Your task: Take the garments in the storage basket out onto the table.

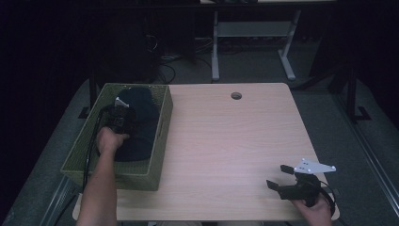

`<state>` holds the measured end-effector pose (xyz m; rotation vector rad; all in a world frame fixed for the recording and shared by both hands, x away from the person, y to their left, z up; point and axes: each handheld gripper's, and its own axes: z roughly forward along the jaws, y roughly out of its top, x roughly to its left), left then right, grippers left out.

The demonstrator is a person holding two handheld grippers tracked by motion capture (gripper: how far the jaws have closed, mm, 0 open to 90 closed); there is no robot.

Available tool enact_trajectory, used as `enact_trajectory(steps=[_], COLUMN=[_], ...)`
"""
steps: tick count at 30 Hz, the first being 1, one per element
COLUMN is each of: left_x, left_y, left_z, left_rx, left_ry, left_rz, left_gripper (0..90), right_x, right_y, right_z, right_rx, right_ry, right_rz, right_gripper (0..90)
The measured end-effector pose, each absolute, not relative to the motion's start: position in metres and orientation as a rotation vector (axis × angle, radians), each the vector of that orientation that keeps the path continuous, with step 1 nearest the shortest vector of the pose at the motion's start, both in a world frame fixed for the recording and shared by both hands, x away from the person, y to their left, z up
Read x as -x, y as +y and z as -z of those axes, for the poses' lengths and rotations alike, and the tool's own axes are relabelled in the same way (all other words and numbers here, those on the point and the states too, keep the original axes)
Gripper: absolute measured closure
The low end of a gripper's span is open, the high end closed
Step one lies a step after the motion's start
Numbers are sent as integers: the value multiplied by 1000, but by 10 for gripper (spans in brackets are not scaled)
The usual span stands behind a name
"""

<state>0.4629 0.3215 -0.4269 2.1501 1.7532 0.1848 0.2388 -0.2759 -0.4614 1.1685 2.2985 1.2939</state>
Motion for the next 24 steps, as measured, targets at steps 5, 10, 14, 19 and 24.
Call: enact_trajectory(steps=[5,10,14,19,24], left_x=[-460,-457,-452,-444,-436], left_y=[324,329,335,342,345], left_z=[420,407,395,378,364], left_rx=[-2144,-2097,-2023,-1952,-1882], left_ry=[1759,1747,1732,1694,1651], left_rz=[-160,-136,-117,-105,-102], left_gripper=[769,769,769,769,769], right_x=[-239,-240,-240,-239,-239], right_y=[-275,-275,-274,-273,-271], right_z=[462,462,462,462,462], right_rx=[-1165,-1172,-1171,-1167,-1168], right_ry=[2303,2304,2304,2307,2309], right_rz=[-1285,-1289,-1284,-1283,-1280], right_gripper=[146,146,146,146,146])
